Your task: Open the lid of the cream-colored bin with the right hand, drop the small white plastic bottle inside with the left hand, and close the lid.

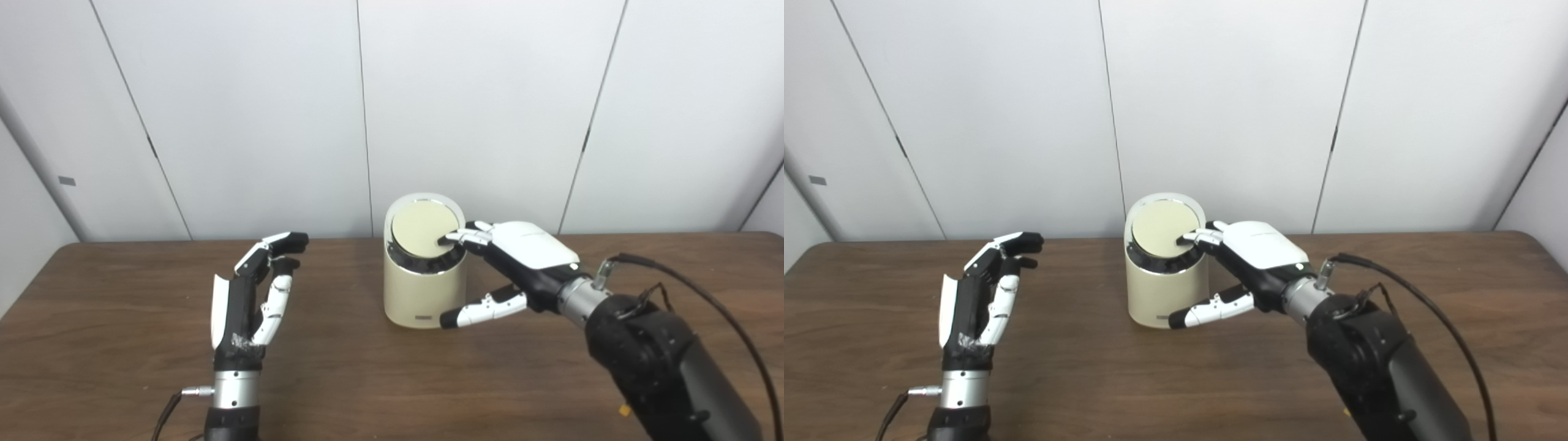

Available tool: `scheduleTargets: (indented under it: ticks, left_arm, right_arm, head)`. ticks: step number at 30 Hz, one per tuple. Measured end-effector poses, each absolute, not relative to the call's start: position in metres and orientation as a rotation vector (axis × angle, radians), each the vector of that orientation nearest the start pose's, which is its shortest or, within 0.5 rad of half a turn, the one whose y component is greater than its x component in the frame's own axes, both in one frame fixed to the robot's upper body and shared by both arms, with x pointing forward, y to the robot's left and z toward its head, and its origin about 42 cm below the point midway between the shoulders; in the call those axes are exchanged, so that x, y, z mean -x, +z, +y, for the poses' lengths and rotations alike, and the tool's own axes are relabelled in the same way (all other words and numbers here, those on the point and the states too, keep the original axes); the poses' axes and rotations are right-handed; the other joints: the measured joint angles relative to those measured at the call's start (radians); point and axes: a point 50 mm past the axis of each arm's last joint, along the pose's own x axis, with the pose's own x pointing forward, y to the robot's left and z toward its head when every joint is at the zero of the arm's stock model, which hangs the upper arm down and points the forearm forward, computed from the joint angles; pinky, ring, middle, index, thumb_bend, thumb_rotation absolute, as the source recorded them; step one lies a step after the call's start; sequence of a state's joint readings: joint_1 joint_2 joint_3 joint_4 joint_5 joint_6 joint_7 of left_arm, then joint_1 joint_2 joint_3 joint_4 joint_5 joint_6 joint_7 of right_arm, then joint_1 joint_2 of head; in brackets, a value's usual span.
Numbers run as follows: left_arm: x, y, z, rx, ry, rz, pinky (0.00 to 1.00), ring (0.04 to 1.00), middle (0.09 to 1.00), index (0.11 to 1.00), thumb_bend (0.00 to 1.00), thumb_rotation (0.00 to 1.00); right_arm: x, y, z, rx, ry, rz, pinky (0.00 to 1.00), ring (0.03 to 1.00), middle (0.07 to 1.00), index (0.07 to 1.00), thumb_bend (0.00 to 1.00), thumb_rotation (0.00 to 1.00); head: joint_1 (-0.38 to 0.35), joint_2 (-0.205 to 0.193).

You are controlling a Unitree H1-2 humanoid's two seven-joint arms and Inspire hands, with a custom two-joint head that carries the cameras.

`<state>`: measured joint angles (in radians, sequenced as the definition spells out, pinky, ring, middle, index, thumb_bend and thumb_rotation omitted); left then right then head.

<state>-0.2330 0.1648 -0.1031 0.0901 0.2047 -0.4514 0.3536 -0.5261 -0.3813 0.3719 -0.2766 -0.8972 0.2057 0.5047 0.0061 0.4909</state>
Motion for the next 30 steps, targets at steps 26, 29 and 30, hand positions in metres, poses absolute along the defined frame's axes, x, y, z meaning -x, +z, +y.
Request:
scheduleTargets:
  ticks: [26,29,30]
  left_arm:
    - [-0.344,0.177,0.221,-0.242,0.122,-0.654,0.59,0.682,0.694,0.679,0.36,0.82]
    - [-0.344,0.177,0.221,-0.242,0.122,-0.654,0.58,0.68,0.692,0.679,0.36,0.82]
    - [-0.344,0.177,0.221,-0.242,0.122,-0.654,0.58,0.679,0.692,0.679,0.36,0.83]
  right_arm:
    - [-0.366,0.317,-0.128,1.876,0.381,-0.354,1.0,0.934,0.856,0.831,0.96,0.85]
    - [-0.366,0.321,-0.126,1.891,0.387,-0.332,1.0,0.927,0.848,0.823,0.97,0.85]
    - [-0.365,0.322,-0.126,1.893,0.388,-0.323,1.0,0.926,0.848,0.825,0.97,0.85]
  head:
    - [-0.015,-0.003]
    - [-0.017,-0.006]
    - [-0.017,-0.006]
